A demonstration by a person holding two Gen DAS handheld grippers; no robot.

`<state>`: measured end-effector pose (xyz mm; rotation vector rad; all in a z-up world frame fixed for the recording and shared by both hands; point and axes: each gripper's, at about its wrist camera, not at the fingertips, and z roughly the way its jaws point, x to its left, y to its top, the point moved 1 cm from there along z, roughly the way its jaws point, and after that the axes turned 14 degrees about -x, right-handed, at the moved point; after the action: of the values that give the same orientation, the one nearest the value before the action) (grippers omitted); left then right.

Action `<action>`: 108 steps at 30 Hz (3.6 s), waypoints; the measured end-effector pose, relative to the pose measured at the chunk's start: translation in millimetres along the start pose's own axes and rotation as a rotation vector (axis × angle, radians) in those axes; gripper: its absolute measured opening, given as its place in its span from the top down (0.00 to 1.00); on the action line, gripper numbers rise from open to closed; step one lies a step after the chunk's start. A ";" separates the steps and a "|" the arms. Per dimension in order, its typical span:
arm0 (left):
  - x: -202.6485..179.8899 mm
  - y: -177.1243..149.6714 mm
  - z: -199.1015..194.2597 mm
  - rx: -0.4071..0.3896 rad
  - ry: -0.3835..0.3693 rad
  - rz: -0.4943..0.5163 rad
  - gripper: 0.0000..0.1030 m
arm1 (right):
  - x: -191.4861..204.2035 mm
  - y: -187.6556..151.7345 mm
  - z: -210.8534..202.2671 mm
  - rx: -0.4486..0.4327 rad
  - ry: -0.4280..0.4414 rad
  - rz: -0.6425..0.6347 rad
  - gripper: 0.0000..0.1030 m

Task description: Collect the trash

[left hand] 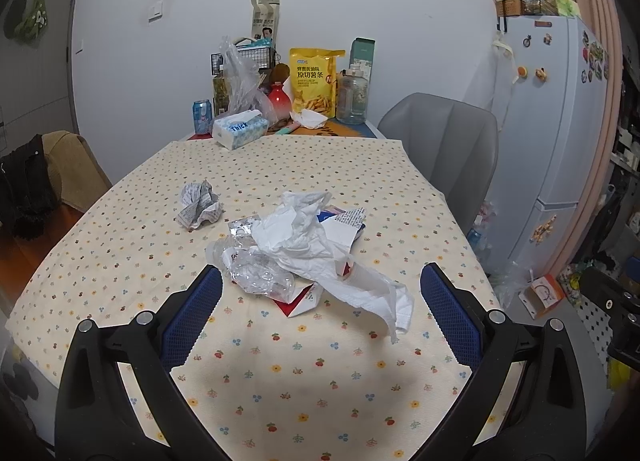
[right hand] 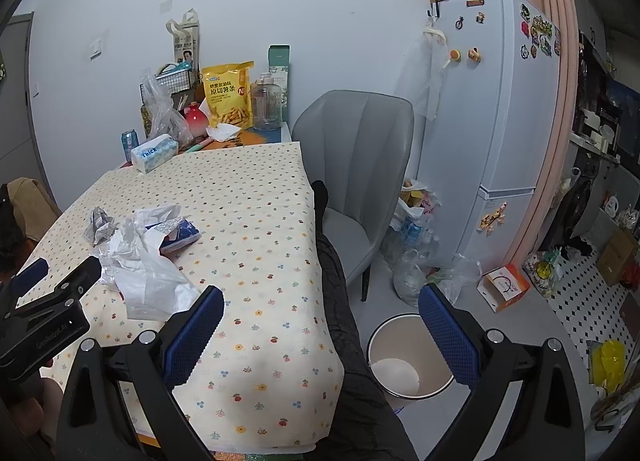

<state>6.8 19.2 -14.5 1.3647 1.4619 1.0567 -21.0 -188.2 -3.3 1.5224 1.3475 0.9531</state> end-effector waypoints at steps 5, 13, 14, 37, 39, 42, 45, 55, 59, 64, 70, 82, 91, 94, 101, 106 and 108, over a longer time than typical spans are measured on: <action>11.8 1.7 7.3 0.004 0.009 -0.022 0.04 | 14.9 2.1 7.6 0.009 0.024 -0.019 0.07; 46.1 -1.3 13.8 0.010 0.070 -0.047 0.04 | 44.9 5.8 23.5 -0.003 0.060 -0.031 0.07; 51.6 -2.3 15.0 0.013 0.081 -0.050 0.04 | 51.0 5.3 26.4 0.002 0.077 -0.037 0.07; 108.4 -32.9 45.6 0.099 0.143 -0.115 0.05 | 140.2 -31.7 73.1 0.173 0.325 -0.133 0.23; 106.4 -32.6 50.1 0.105 0.141 -0.117 0.05 | 145.4 -37.5 78.4 0.196 0.338 -0.142 0.30; 102.4 -32.0 58.9 0.112 0.133 -0.112 0.05 | 150.7 -43.9 86.7 0.223 0.355 -0.155 0.38; 99.6 -32.2 69.5 0.131 0.127 -0.113 0.05 | 152.1 -48.9 98.2 0.264 0.368 -0.157 0.62; 92.8 -36.2 104.3 0.207 0.127 -0.158 0.16 | 135.8 -43.5 111.4 0.288 0.378 -0.089 0.93; 89.9 -39.8 112.7 0.235 0.119 -0.167 0.40 | 132.3 -39.8 109.1 0.271 0.363 -0.094 0.93; 85.2 -39.2 108.7 0.228 0.078 -0.197 0.62 | 131.2 -38.6 103.6 0.259 0.370 -0.099 0.93; 84.1 -29.1 85.3 0.160 0.118 -0.178 0.69 | 129.4 -31.8 89.4 0.223 0.380 -0.098 0.93; 88.4 -5.5 43.8 0.076 0.158 -0.159 0.81 | 123.6 -13.6 53.6 0.143 0.399 -0.093 0.94; 88.4 3.9 26.3 0.039 0.137 -0.178 0.81 | 115.0 -3.0 38.0 0.109 0.389 -0.086 0.94; 85.6 9.1 21.4 0.019 0.126 -0.175 0.81 | 113.1 1.0 33.8 0.095 0.383 -0.083 0.94; 72.2 15.4 19.4 0.002 0.101 -0.170 0.81 | 100.0 5.1 32.8 0.084 0.362 -0.066 0.94; 53.7 16.3 24.7 0.002 0.053 -0.165 0.81 | 85.2 3.3 37.4 0.090 0.335 -0.047 0.94; 46.5 17.1 24.4 -0.011 0.023 -0.169 0.81 | 78.1 3.3 40.0 0.091 0.320 -0.038 0.94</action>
<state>33.0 67.1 -6.6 1.2015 1.5570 0.9727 27.1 -115.4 -13.6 1.4476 1.6583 1.1604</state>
